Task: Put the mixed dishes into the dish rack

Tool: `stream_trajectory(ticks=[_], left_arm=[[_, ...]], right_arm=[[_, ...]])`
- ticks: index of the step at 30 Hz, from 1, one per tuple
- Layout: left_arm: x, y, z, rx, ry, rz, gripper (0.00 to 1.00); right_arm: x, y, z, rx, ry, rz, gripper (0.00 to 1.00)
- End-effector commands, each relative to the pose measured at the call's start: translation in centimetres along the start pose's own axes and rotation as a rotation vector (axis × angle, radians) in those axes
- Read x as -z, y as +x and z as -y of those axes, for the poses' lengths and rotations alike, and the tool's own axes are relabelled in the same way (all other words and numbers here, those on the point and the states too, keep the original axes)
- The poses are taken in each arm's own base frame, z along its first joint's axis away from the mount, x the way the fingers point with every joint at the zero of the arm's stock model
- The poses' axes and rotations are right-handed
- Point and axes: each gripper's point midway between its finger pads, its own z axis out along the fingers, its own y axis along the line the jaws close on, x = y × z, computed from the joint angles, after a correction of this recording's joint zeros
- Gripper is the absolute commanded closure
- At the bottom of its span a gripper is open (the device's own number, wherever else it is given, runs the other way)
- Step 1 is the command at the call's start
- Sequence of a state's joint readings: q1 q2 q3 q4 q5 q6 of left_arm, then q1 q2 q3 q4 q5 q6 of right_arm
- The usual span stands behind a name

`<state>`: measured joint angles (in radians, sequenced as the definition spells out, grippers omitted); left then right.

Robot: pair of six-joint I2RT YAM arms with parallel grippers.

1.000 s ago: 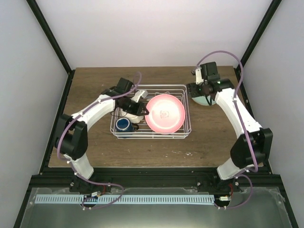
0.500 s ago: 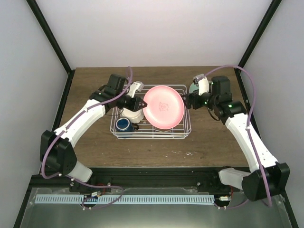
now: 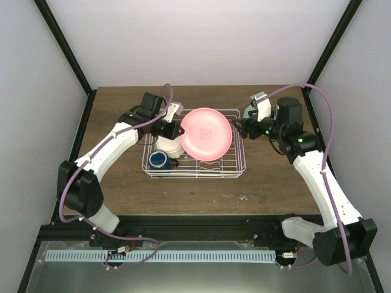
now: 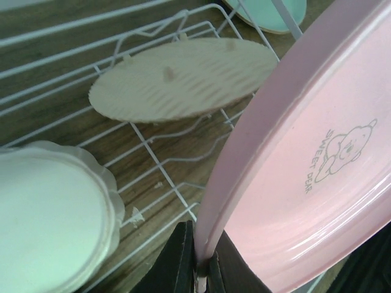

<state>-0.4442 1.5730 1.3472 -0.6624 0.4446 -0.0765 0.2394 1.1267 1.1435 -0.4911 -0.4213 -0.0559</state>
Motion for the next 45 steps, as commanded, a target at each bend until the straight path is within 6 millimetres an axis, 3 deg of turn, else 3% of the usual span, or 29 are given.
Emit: stream_trajectory(ticks=[1, 10, 13, 16, 24, 27, 29, 34, 36, 40, 41, 45], left_arm=[[0.6, -3.5, 0.1, -0.046, -0.013, 0.073, 1.00], [0.7, -5.7, 1.0, -0.054, 0.026, 0.112, 1.00], [0.8, -6.1, 1.5, -0.048, 0.050, 0.124, 1.00], [0.7, -6.1, 1.8, -0.045, 0.063, 0.128, 1.00], [0.0, -5.6, 1.7, -0.026, 0.043, 0.115, 1.00], [0.0, -5.3, 1.5, -0.025, 0.031, 0.107, 0.98], [0.1, -5.1, 1.3, -0.023, 0.019, 0.100, 0.88], [0.4, -4.4, 0.6, -0.007, -0.025, 0.081, 0.30], [1.3, -4.5, -0.1, 0.009, -0.069, 0.092, 0.13], [5.4, -6.2, -2.6, 0.137, -0.095, 0.190, 0.01], [7.1, -7.0, -3.9, 0.182, -0.103, 0.232, 0.00], [12.3, -8.9, -6.0, 0.225, -0.161, 0.368, 0.00]], right_arm=[[-0.5, 0.1, -1.1, 0.022, -0.064, 0.003, 0.19], [-3.4, 2.1, -2.1, 0.017, -0.139, -0.045, 0.24], [-4.5, 2.6, -2.2, 0.021, -0.155, -0.055, 0.30], [-5.3, 2.3, -2.8, 0.034, -0.184, -0.044, 0.42], [-5.2, 0.9, -2.8, 0.093, -0.154, -0.018, 0.90], [-4.8, 0.8, -2.2, 0.109, -0.108, -0.025, 0.99], [-4.7, 0.9, -1.8, 0.117, -0.079, -0.035, 0.99], [-4.0, 0.3, -0.8, 0.147, -0.009, -0.025, 0.99], [-3.8, 0.1, -0.6, 0.177, 0.008, -0.028, 0.99], [-3.0, -0.1, -1.0, 0.266, -0.001, -0.045, 0.99], [-2.8, -0.2, -1.1, 0.282, -0.004, -0.044, 0.99], [-1.6, -1.1, -3.0, 0.377, -0.014, 0.007, 0.99]])
